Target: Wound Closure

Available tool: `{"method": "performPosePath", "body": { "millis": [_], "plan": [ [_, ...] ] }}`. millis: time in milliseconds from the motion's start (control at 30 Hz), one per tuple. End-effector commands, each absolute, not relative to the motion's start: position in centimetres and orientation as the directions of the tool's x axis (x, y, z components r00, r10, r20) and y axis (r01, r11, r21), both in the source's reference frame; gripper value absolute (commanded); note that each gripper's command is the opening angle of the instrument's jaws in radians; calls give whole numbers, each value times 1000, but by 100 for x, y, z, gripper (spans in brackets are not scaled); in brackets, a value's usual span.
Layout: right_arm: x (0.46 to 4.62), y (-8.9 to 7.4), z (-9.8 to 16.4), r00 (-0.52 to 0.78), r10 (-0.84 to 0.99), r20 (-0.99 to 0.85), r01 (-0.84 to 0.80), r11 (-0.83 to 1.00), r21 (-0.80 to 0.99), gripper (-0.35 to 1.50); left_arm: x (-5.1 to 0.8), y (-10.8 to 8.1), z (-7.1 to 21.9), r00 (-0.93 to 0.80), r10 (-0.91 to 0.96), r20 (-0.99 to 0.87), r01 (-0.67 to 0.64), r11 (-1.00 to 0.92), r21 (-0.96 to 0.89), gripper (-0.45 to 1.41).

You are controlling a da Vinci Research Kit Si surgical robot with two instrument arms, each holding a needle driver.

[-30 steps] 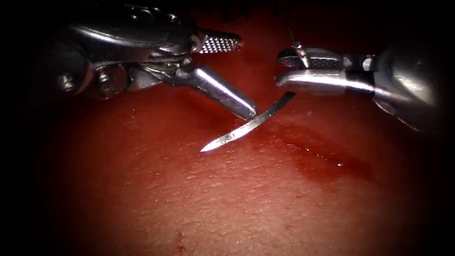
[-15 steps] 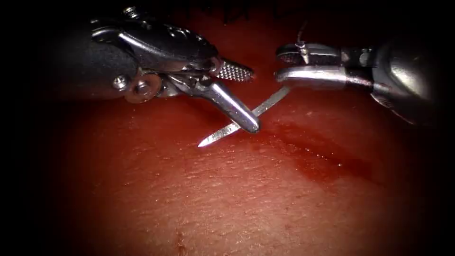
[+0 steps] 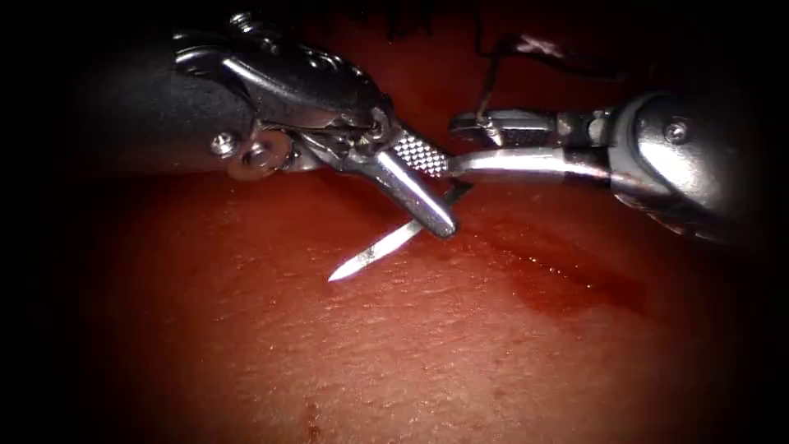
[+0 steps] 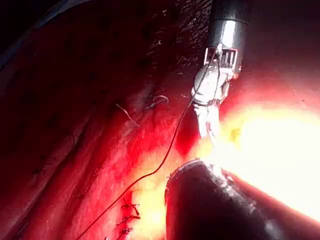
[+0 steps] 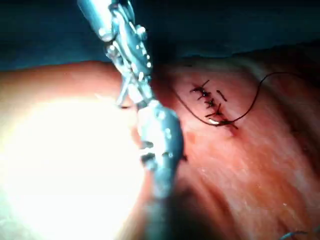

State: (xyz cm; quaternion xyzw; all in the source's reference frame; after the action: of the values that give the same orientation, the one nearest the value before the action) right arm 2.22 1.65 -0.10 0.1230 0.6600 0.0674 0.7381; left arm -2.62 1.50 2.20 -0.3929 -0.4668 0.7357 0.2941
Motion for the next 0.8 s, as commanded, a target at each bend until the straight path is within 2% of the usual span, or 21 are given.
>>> {"method": "performPosePath", "body": {
  "millis": [33, 367, 467, 500, 567, 600, 800],
  "plan": [
    [226, 166, -7, 118, 257, -959, 63, 962, 266, -35, -268, 151, 227, -521, 799, -301, -66, -389, -919, 32],
    [227, 168, -12, 111, 240, -964, 67, 966, 248, -35, -270, 132, 237, -547, 791, -275, -50, -359, -932, 32],
    [229, 167, -12, 109, 239, -965, 65, 967, 247, -35, -272, 130, 234, -553, 790, -265, -43, -345, -938, 27],
    [229, 167, -12, 109, 239, -965, 64, 967, 247, -35, -273, 130, 233, -556, 789, -262, -40, -340, -940, 15],
    [231, 165, -13, 108, 232, -967, 65, 968, 240, -35, -272, 135, 232, -560, 795, -231, -48, -309, -950, -35],
    [232, 165, -13, 108, 233, -967, 66, 968, 240, -35, -272, 137, 232, -561, 798, -220, -51, -299, -953, -45],
    [232, 165, -13, 107, 233, -967, 66, 968, 240, -35, -272, 142, 233, -534, 836, -127, -72, -195, -978, -45]
  ]
}}
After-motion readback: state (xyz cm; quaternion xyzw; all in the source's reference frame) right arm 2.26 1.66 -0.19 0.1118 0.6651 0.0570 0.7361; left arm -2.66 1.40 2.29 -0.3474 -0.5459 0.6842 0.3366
